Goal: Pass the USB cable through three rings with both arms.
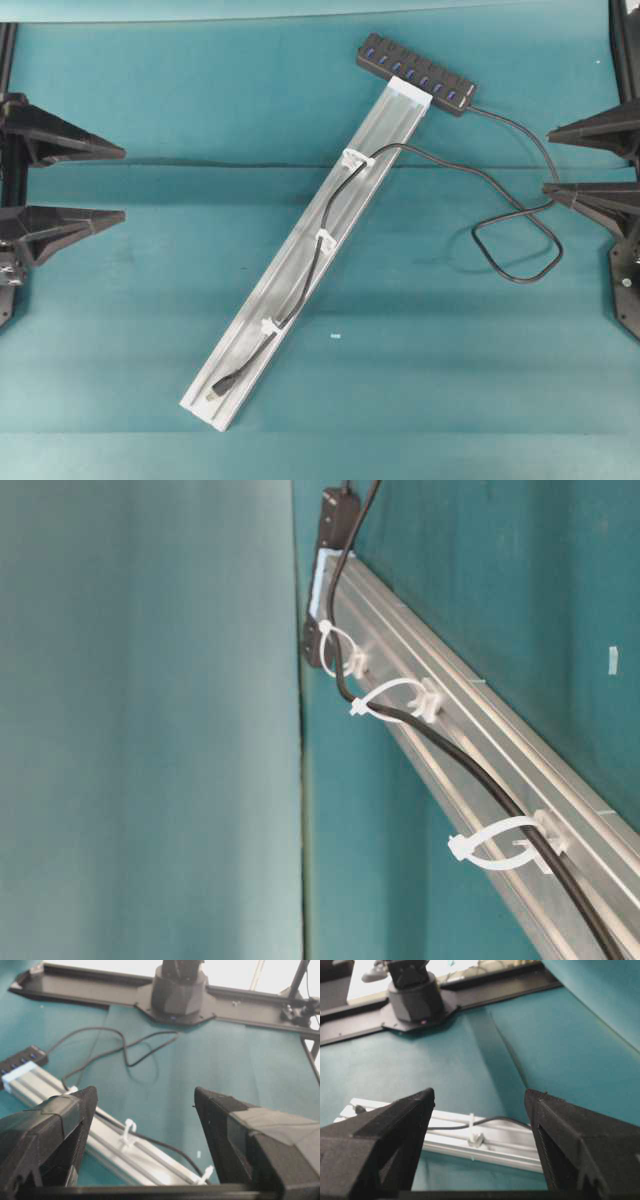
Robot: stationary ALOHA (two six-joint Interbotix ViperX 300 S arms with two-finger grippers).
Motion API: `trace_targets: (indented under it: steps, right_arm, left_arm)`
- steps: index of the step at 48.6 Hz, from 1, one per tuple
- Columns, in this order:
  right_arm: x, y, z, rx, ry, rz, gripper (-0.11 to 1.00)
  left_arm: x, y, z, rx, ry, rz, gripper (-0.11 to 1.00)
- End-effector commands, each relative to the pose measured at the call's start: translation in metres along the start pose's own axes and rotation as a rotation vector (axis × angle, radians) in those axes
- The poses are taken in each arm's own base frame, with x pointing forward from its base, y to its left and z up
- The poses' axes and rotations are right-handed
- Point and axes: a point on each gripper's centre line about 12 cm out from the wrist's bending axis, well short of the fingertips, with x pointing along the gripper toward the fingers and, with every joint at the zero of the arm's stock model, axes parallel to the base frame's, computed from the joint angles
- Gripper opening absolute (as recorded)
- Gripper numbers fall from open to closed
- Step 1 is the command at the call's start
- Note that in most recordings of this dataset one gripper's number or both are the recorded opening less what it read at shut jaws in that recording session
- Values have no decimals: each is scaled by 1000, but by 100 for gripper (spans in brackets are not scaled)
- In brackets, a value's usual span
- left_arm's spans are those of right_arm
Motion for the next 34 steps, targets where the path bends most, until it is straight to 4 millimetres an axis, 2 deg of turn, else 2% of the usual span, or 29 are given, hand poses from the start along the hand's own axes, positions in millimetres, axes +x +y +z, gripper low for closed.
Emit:
trace_targets:
  steps: [1,15,34]
  right_arm:
    - [1,0,2,9,-8,-2,82]
    - [1,-1,2,10,-10,-4,82]
    - [1,0,2,11,-10,-3,82]
  left_arm:
    - [-3,-1,3,8,-18,-5,87]
    - [-14,-1,8,5,-59,-8,87]
    - [-15,-1,7,8,-58,-8,87]
